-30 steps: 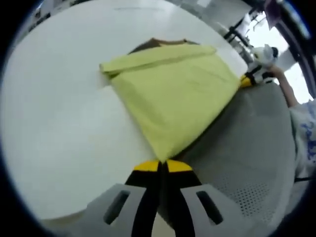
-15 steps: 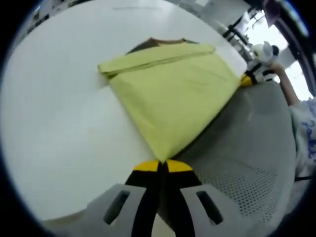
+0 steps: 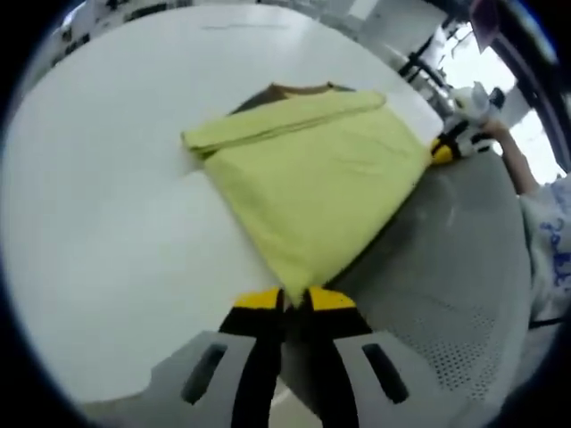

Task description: Fold the garment on the visible template until the final outline fits inside the template.

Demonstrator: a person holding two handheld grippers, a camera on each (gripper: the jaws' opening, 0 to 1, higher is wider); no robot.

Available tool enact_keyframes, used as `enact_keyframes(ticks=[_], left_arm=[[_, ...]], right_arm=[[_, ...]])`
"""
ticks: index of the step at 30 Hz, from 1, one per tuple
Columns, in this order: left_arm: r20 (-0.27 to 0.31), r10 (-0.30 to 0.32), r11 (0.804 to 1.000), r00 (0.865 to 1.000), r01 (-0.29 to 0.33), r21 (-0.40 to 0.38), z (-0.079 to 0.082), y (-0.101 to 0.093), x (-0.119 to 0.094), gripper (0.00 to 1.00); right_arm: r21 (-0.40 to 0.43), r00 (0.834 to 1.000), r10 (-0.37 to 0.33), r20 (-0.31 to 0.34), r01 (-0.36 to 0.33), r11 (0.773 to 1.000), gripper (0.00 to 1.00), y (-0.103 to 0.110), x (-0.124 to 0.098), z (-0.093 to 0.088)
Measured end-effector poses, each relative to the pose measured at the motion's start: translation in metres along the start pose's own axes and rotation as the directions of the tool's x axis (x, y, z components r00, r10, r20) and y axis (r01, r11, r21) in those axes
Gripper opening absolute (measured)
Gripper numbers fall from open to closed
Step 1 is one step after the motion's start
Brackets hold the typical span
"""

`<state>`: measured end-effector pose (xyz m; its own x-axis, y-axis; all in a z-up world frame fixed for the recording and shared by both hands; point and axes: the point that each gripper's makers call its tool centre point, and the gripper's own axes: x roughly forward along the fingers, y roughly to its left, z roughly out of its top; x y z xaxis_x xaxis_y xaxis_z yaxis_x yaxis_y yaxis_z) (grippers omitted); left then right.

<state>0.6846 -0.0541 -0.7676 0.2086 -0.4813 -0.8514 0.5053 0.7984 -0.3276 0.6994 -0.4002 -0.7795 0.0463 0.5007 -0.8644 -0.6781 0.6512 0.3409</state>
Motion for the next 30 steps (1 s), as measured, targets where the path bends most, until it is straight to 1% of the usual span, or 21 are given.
enact_keyframes(ticks=[2,4,8,13,16,17,25,30], left_arm=[[0.0,-0.001,1.0,1.0,0.001,-0.002,0.001,-0.002,0.0,0.0],[-0.008,-0.004,1.0,1.0,0.004,-0.004,0.0,-0.002,0.001,0.0],[-0.017,-0.006,1.0,1.0,0.005,-0.017,-0.001,-0.002,0.002,0.0],[-0.029,-0.008,1.0,1.0,0.007,-0.025,-0.004,-0.002,0.001,0.0],[-0.031,-0.003,1.0,1.0,0.002,-0.025,-0.005,-0.001,0.002,0.0],[-0.04,0.006,1.0,0.999,-0.007,-0.025,-0.006,0.001,0.003,0.0],[-0.049,0.007,1.0,0.999,-0.009,-0.03,-0.008,0.001,0.005,0.0],[-0.061,0.006,0.999,0.998,-0.008,-0.031,-0.011,0.0,0.007,0.0]], right_arm=[[0.012,1.0,0.0,0.01,0.0,1.0,0.07,0.0,-0.002,0.002],[0.015,1.0,-0.003,0.024,0.003,1.0,0.03,0.0,-0.004,0.004],[0.011,1.0,-0.002,0.024,0.002,1.0,0.02,0.003,-0.005,0.005],[0.021,1.0,0.01,0.006,-0.01,1.0,0.02,0.005,-0.004,0.001],[0.034,1.0,0.009,-0.003,-0.009,0.999,0.02,0.003,0.0,-0.001],[0.04,1.0,0.008,-0.01,-0.008,0.999,0.02,0.002,0.001,-0.003],[0.072,0.999,0.011,-0.04,-0.008,0.997,0.02,-0.001,0.004,-0.008],[0.075,0.998,0.019,-0.058,-0.015,0.997,0.02,-0.002,0.005,-0.011]])
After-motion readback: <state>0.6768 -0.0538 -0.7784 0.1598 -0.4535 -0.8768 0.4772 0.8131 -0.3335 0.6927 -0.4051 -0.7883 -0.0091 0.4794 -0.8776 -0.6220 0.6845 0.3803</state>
